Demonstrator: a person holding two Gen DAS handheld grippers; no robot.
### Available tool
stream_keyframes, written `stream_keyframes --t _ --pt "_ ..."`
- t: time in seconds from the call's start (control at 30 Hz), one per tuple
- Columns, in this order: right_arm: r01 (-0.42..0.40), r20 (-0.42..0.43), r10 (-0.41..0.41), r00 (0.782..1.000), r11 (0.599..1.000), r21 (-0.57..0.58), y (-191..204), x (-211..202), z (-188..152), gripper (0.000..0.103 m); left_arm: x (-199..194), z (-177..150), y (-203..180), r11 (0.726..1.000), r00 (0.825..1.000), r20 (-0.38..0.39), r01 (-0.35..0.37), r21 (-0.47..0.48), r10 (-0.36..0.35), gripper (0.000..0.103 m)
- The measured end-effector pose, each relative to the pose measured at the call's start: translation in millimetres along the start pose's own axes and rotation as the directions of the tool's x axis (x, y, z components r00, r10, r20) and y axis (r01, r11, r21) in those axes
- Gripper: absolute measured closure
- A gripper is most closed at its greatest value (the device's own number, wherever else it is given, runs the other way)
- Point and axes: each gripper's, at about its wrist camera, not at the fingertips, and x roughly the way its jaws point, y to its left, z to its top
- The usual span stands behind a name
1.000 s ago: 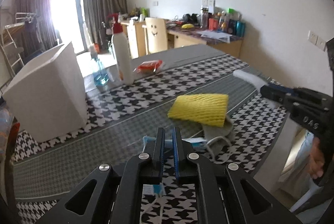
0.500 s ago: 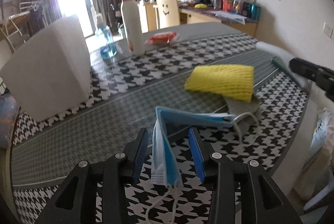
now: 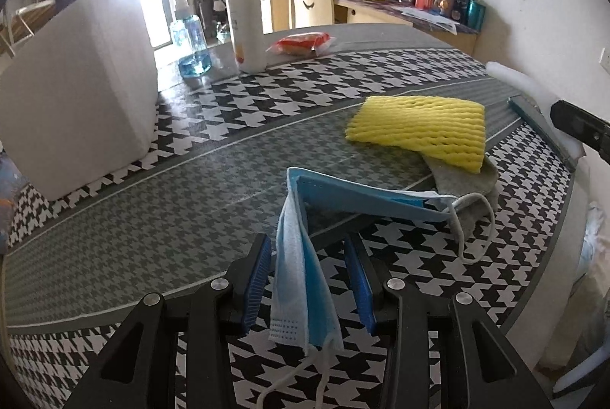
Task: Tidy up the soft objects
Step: 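Lift the blue mask with the left tool while the right tool holds the white tube, then carry the blue mask and white tube up toward the white foam box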
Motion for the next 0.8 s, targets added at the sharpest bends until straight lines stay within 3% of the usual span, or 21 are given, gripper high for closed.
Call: stream_keyframes --t 0.07,0.17,0.43,0.8 --pt "0.0 -0.004 0.0 1.0 1.0 0.0 0 2 1 0.087 1 0 0 1.0 1.0 -0.003 0.001 0.003 -0.001 0.086" --pt "-0.003 -0.009 0.003 1.0 1.0 -0.002 2 4 1 0.087 2 1 2 1.0 1.0 0.002 0.016 -0.011 -0.016 0.099" --pt "-0.037 0.002 0.037 0.999 0.999 -0.012 8 7 4 0.087 -28 8 11 0.999 0.995 0.096 0.015 -0.034 -0.012 0.099" --pt "-0.086 0.058 0.089 0.994 0.995 -0.054 24 -2 23 0.087 -84 16 26 0.997 0.972 0.233 0.007 -0.073 0.01 0.099"
